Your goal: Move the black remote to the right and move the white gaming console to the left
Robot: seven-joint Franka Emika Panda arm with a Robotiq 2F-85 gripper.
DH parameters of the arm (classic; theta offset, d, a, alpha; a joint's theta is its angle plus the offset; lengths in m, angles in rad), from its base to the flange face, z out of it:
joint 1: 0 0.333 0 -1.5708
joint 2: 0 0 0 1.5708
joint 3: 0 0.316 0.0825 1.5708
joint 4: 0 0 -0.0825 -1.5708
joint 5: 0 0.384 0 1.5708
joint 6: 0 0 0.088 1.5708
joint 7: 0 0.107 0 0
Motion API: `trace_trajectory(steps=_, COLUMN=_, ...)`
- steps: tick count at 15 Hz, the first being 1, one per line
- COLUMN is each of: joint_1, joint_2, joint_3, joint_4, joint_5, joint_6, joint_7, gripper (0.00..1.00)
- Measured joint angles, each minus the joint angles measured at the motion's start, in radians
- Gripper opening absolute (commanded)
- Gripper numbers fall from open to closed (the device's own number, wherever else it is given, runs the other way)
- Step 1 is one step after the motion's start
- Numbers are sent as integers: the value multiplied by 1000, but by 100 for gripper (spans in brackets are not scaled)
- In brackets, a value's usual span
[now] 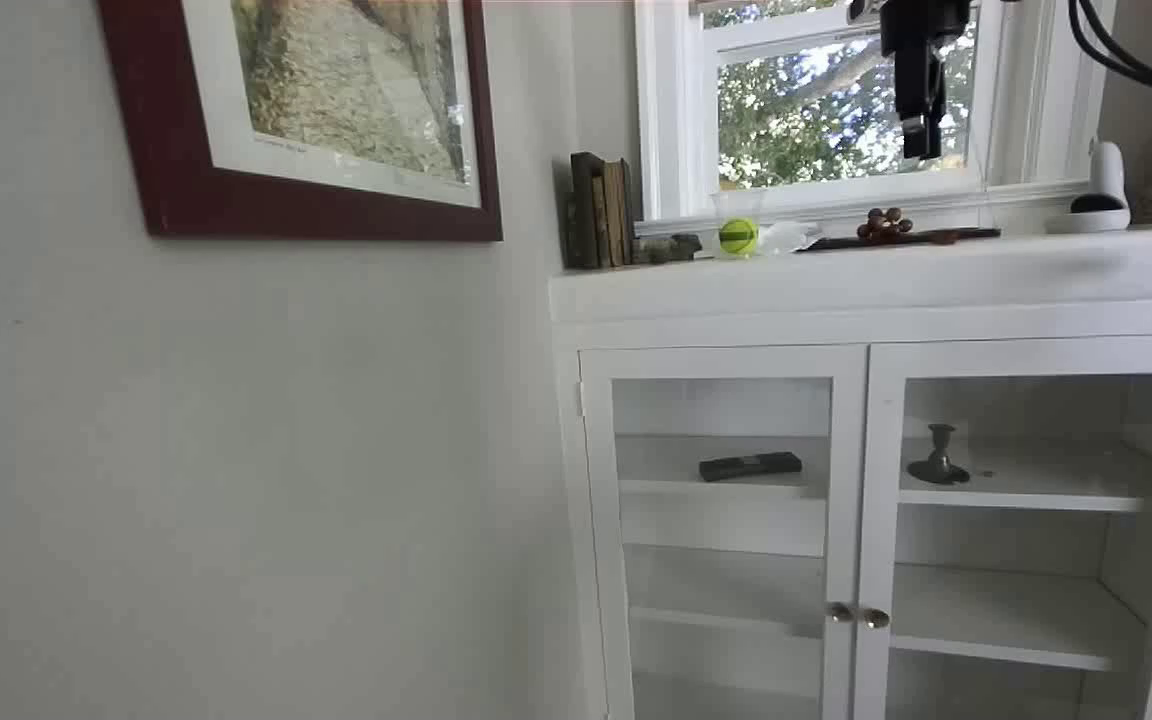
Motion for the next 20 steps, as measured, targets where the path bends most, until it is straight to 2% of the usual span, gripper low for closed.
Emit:
trace_trajectory(steps=8, joint_1=-8, joint_2=6, joint_3=0, joint_4=0, joint_5=0, joint_6=1, joint_7=22, gripper=100)
trace_trajectory(steps=10, joint_1=-32, joint_2=24, joint_3=-2, joint_4=1, joint_5=0, joint_6=36, joint_7=77, gripper=100)
trace_trajectory(steps=15, joint_1=-108, joint_2=116, joint_3=-28, joint_4=12, joint_5=0, joint_6=220, joint_7=216, gripper=100)
trace_trajectory(steps=20, joint_1=-160, joint_2=219, joint_3=-44, joint_4=74, joint_5=0, joint_6=271, joint_7=359, gripper=100)
